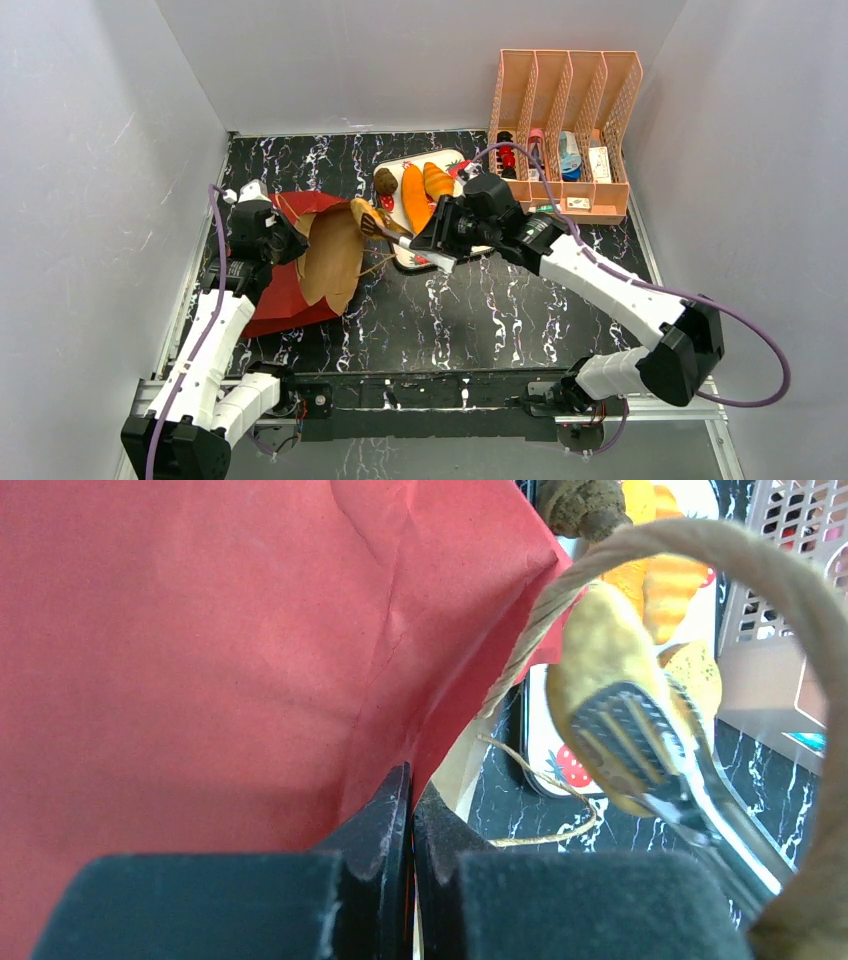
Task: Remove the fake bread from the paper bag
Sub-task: Take out the fake bread from the paper bag, then place the fake bread in the container.
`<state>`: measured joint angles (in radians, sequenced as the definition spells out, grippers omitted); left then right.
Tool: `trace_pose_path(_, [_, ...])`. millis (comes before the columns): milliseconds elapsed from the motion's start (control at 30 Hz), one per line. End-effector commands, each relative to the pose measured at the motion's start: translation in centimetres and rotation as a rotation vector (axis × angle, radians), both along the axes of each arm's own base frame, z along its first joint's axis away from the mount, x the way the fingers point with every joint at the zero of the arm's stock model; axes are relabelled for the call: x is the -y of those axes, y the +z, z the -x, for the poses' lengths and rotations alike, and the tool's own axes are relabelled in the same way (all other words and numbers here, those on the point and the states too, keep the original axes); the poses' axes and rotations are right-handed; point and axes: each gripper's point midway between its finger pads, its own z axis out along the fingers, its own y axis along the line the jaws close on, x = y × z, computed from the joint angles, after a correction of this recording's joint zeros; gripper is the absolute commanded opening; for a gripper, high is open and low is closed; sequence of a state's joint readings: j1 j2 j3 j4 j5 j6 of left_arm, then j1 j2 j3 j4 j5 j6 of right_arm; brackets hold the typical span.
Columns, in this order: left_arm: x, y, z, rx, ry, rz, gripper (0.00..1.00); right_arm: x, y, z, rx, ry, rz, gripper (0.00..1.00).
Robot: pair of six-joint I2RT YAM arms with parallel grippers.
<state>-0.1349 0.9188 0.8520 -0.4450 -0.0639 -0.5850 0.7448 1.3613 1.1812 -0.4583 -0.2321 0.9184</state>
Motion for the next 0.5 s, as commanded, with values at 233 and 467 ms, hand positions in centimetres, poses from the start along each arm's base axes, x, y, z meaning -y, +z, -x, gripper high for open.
trace_pose_path(233, [-0.6, 0.4, -0.3, -0.009, 0.033, -0.022, 0.00, 5.6, 5.8, -4.6, 0.276, -0.139, 0.067, 0.00])
trace_pose_path(467, [-0.5, 1.0, 0.2, -0.002, 0.017, -0.021, 0.00, 9.1, 5.2, -9.4, 0.351, -0.275, 0.155, 0.00])
